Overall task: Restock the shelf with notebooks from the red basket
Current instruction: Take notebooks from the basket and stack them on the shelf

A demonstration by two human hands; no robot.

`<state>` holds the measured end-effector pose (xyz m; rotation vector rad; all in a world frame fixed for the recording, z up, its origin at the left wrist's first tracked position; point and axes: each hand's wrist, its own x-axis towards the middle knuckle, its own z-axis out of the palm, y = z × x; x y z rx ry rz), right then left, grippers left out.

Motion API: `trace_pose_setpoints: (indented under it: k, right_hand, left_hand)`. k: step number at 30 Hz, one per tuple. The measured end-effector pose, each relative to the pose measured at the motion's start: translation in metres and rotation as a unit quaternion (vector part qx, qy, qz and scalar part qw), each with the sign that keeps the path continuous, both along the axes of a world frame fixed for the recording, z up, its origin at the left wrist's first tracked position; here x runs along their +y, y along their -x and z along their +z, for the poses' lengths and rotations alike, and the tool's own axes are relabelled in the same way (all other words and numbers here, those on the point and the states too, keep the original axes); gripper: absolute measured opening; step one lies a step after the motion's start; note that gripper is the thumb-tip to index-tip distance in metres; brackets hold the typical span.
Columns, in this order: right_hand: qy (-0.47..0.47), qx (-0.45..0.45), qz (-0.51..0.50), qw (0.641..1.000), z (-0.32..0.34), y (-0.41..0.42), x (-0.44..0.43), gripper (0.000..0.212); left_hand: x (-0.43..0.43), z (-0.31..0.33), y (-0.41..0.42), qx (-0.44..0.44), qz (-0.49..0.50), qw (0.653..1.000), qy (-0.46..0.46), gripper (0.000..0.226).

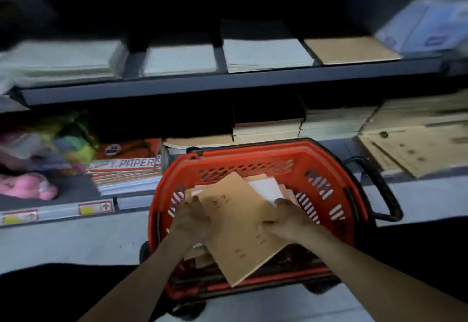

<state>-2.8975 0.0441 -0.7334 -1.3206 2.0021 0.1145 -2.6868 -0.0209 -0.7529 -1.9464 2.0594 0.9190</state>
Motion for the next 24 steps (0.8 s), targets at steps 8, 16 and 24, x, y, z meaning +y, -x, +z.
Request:
trace_pose_setpoints:
  k: [8,16,24]
  right_hand:
    - [-0.011,0.076,0.03,0.997,0.015,0.006,0.008,0.053]
    - [0.005,-0.105,-0.004,0.994,0.067,0.05,0.025,0.019]
    - [0.151,-0.275,-0.093,0.945,0.149,0.119,0.01,0.015]
  left_hand:
    - [0.022,-0.012,-0.007,0.157,0.2,0.966,-0.037,0.064]
    - [0.05,0.053,0.012,0.387,0.302,0.855,-0.168,0.022]
    - [0.016,0.141,0.056,0.525,0.159,0.835,-0.048,0.047]
